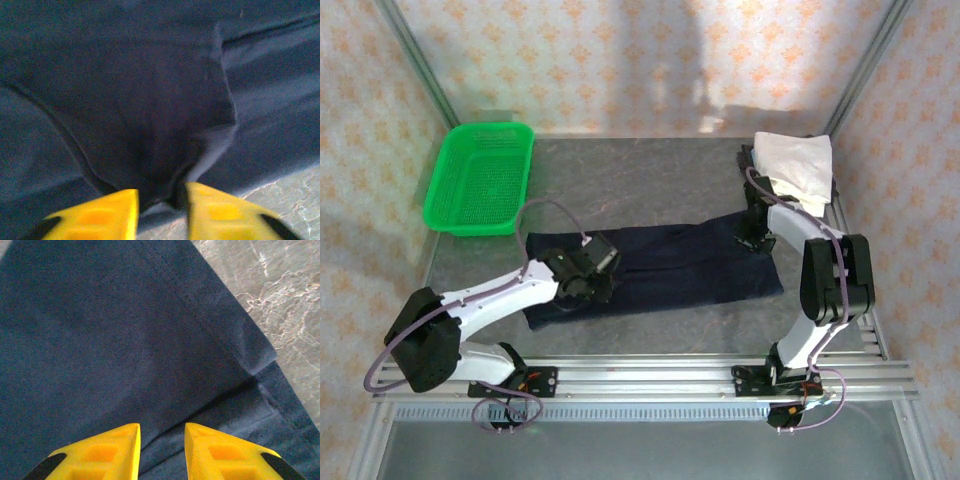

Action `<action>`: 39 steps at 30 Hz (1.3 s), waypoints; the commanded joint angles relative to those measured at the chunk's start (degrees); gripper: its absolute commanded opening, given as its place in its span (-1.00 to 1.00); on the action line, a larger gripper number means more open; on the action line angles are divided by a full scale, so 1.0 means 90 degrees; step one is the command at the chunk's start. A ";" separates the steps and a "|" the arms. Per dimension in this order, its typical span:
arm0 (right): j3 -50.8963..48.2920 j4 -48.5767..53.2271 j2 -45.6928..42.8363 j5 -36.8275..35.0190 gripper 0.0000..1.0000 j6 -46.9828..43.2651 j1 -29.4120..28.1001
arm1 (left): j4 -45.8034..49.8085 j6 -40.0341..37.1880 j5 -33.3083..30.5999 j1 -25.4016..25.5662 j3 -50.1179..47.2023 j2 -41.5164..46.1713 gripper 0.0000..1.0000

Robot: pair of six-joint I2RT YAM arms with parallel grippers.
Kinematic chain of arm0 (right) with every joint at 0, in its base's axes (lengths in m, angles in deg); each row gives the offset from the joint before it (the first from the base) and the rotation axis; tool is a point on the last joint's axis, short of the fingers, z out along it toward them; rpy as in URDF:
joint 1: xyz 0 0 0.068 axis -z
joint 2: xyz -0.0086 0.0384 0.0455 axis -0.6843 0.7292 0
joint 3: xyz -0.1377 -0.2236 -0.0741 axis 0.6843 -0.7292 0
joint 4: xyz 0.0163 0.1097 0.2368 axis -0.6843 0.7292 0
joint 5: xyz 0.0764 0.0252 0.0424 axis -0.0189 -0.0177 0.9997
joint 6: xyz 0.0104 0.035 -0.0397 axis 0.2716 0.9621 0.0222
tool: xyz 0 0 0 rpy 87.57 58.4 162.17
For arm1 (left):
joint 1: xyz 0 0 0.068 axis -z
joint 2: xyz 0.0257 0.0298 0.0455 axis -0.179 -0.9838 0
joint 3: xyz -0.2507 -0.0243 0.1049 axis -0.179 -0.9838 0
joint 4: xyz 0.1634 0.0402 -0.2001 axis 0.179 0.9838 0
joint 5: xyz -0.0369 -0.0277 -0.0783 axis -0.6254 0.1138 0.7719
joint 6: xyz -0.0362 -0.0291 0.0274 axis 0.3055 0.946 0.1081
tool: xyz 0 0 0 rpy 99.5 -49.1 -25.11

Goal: Fold and stack the t-shirts

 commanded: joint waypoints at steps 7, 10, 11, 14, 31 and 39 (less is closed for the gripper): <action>0.0118 -0.0148 -0.0535 0.0112 -0.40 0.0382 -0.1291 | -0.0063 0.0834 -0.0847 0.0047 -0.0229 0.1164 0.46; 0.0239 -0.0281 -0.0322 0.0090 -0.39 0.0543 -0.1604 | -0.0063 0.0618 -0.0811 -0.0848 -0.0381 0.1342 0.53; 0.0257 -0.0369 -0.0256 0.0166 -0.39 0.0604 -0.1658 | -0.0147 0.0531 -0.0714 -0.1152 -0.0435 0.1292 0.53; 0.0333 -0.0731 -0.0035 0.0602 -0.40 0.0717 -0.1985 | -0.0558 0.0254 -0.0321 -0.2103 -0.0474 0.0782 0.52; 0.0360 -0.0470 0.0302 -0.0057 -0.42 0.0681 -0.2281 | -0.0526 0.0108 0.0010 -0.2398 0.0114 -0.0671 -0.77; 0.0436 -0.0260 0.0320 -0.0330 -0.43 0.0570 -0.2273 | 0.0342 0.0391 -0.0517 -0.1770 -0.0078 0.0163 -1.00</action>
